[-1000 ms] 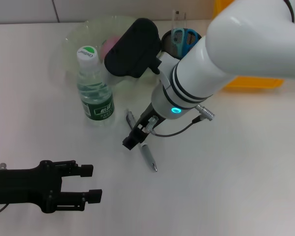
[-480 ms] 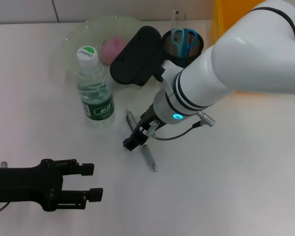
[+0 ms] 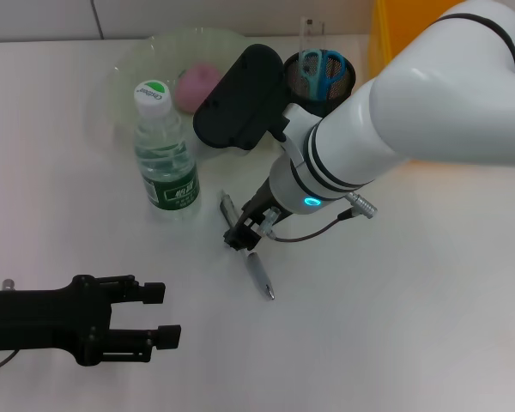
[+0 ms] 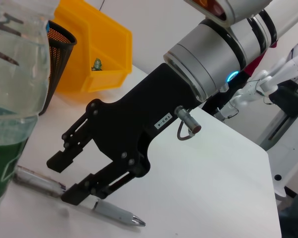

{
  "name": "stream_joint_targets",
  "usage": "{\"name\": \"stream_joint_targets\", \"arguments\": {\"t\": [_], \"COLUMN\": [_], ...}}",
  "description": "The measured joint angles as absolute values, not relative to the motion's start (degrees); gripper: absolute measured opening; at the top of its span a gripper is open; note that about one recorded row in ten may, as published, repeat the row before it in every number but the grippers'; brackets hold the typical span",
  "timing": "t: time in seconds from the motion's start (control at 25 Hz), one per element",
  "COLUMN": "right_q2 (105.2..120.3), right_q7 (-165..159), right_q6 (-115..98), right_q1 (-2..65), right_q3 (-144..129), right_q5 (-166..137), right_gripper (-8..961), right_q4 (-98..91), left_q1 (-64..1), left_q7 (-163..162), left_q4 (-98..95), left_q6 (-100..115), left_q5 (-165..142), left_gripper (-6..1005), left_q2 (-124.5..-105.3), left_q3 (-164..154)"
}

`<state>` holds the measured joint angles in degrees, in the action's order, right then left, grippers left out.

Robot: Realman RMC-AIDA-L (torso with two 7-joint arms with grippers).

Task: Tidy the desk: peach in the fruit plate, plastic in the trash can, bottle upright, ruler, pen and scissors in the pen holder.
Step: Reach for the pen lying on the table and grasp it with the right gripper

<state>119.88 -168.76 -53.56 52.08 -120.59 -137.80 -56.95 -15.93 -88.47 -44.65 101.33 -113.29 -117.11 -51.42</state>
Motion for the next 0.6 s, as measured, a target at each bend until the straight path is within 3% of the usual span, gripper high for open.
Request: {"name": "stream_joint_targets", "arguments": {"t": [0.2, 0.6], "right_q2": [119.88, 119.88], "right_q7": [-168.73, -168.69], "right_q6": [-53.49, -52.93], "right_q1": [52.07, 50.91], "right_q3": [-120.59, -120.72], "right_q5": [-137.81, -137.43], "right_gripper": [434, 390], "right_q4": [-56.9, -57.06], "left_q1": [-15.91, -15.92], "left_q7": [-88.49, -88.51], "left_q4": [-44.64, -44.64], "left_q6": [101.33, 101.34], "left_q5": [-113.29, -113.29], "left_gripper": [783, 782], "left_q2": [-117.16, -117.25], "left_q3": [-51.56, -51.75]}}
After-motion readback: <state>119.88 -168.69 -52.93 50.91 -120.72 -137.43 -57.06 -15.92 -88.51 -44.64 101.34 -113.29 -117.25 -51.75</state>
